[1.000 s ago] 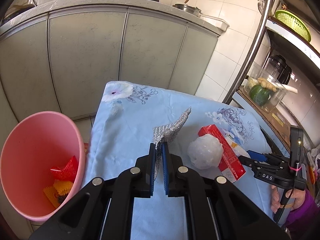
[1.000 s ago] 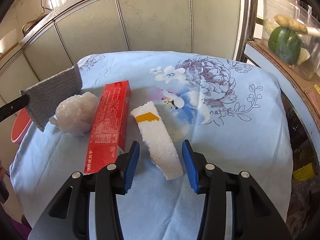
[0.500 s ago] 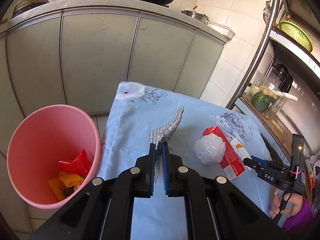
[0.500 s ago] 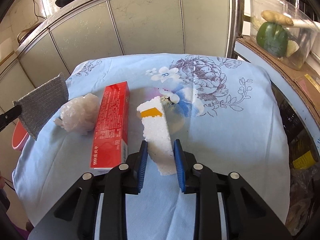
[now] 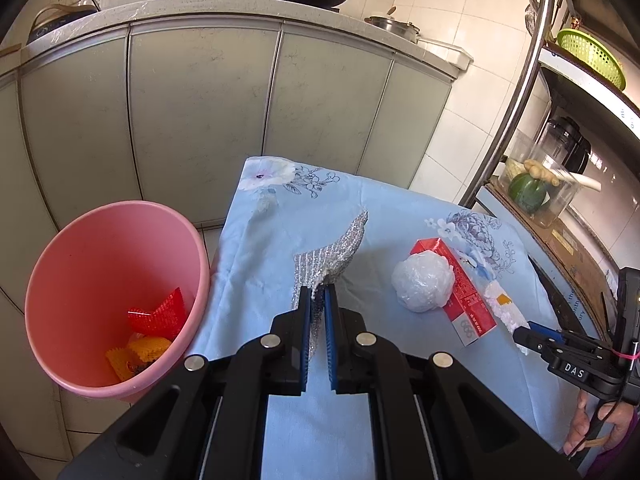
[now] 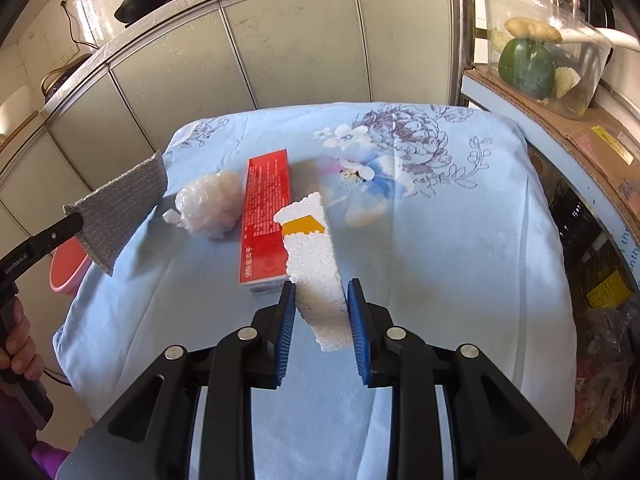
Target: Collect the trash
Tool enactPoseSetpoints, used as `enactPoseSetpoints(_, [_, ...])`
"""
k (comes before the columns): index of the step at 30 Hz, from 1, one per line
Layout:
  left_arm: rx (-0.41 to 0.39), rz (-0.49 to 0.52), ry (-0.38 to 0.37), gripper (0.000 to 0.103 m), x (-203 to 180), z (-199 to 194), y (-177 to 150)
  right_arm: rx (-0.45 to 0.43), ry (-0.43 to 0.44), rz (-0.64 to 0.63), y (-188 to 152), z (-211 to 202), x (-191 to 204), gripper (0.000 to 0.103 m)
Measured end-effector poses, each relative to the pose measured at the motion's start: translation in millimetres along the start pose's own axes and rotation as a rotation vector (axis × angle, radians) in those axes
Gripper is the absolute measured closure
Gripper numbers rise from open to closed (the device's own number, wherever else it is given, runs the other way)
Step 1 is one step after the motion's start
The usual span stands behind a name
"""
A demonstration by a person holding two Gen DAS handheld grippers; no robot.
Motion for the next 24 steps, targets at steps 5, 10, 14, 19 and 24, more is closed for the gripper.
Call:
enactPoseSetpoints(5, [-0.004,0.025,0.021,0.097,-2,-2,-3,0.032,0.007,0.006,-13,0,3,0.076])
enactPoseSetpoints(10, [-0.004,0.034,0.027,0.097,-3,-3,-6,0.046,0.010,-0.003,-21,-2,9,0.076])
enactPoseSetpoints(14, [-0.008,0.043,0.030,0.097,-3,-4,-7,0.050,0.009,-0.017,-21,-3,12,0.076])
enactPoseSetpoints(19, [-0.010,0.040,0.028,0.097,-3,-6,-8,0.077,-0.001,-0.026,-27,3,14,0.076])
enactPoseSetpoints(24, [-0.008,0.031,0.023,0.097,1,-7,-10,0.075,-0.015,-0.036,-28,5,15,0.076])
Point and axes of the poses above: each gripper's, at about its wrist camera, not at the fingertips, and z roughly the way its jaws point, x to its left, y to its top, the point moved 7 cm from there along z, roughly the way its jaws point, and after that the axes turned 13 degrees about -x, right-handed, at the moved point
